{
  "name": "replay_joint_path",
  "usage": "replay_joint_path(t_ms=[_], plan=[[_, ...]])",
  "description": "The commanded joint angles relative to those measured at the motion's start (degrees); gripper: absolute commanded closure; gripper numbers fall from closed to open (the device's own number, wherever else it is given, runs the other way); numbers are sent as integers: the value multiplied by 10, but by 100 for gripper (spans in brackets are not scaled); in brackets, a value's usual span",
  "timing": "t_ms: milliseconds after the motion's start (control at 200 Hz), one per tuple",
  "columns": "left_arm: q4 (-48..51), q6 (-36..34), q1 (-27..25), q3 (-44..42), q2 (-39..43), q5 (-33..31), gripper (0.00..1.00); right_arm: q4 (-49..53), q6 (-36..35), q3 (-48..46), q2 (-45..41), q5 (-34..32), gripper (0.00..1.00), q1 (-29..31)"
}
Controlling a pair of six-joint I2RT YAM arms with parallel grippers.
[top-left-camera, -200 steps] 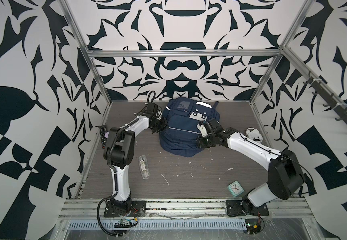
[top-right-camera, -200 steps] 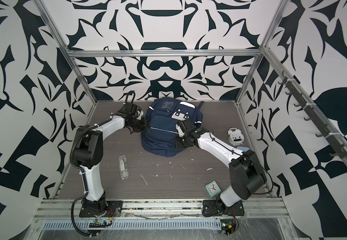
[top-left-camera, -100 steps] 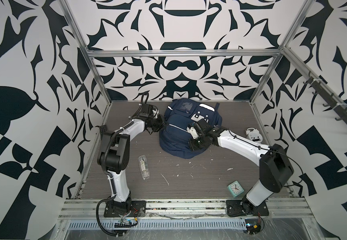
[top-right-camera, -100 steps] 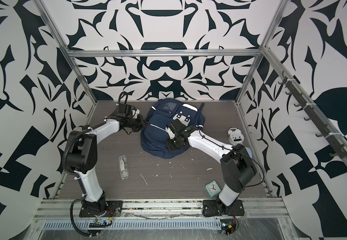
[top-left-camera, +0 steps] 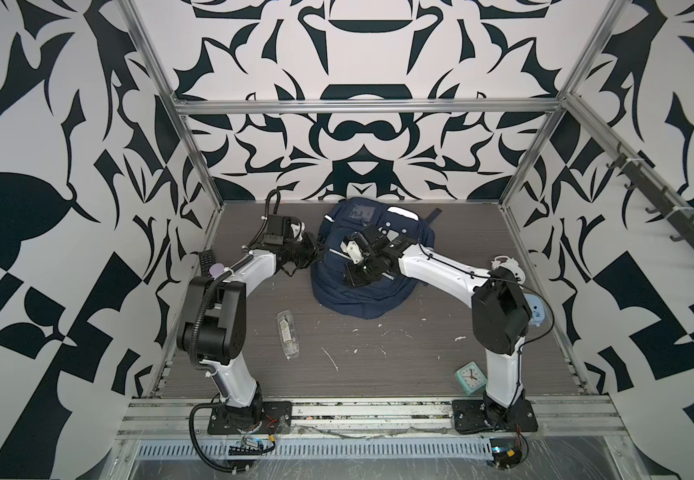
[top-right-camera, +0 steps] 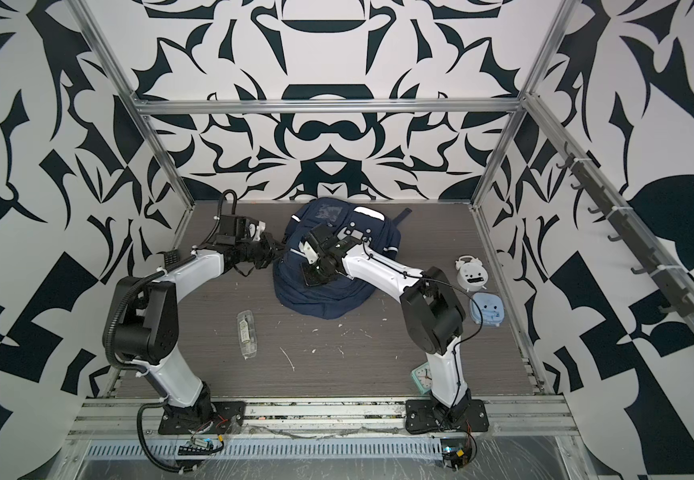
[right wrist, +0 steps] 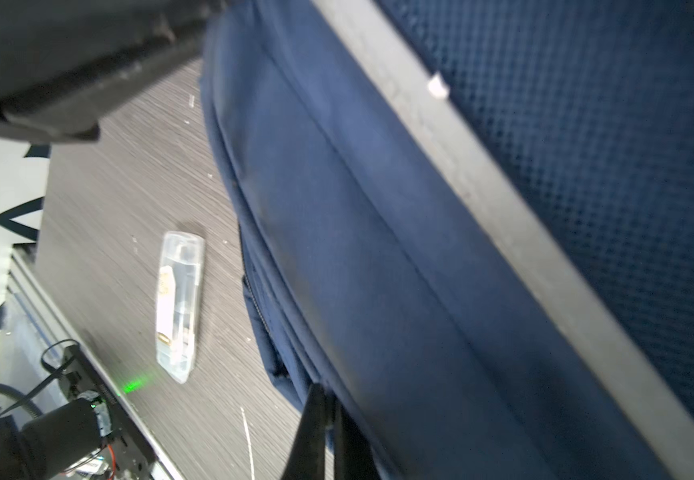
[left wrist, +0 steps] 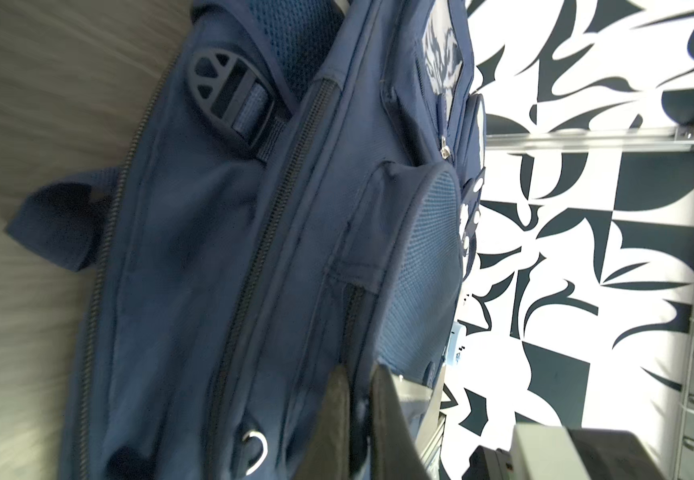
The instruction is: Pack the student bag
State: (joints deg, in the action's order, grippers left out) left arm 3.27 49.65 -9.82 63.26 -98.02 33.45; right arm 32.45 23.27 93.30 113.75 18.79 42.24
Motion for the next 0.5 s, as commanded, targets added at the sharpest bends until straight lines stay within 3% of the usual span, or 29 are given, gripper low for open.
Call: replay_joint_path(t_ms=[0, 215, 495], plan=[[-12, 20, 30, -46, 62, -5, 100, -35, 1, 38, 1, -4, 100, -8], [-48, 36, 28, -153, 130, -38, 100, -4, -28, 77, 15, 4, 100, -16], [-48, 30, -49, -142, 98, -22, 100, 9, -42, 24, -25, -1, 100, -41]])
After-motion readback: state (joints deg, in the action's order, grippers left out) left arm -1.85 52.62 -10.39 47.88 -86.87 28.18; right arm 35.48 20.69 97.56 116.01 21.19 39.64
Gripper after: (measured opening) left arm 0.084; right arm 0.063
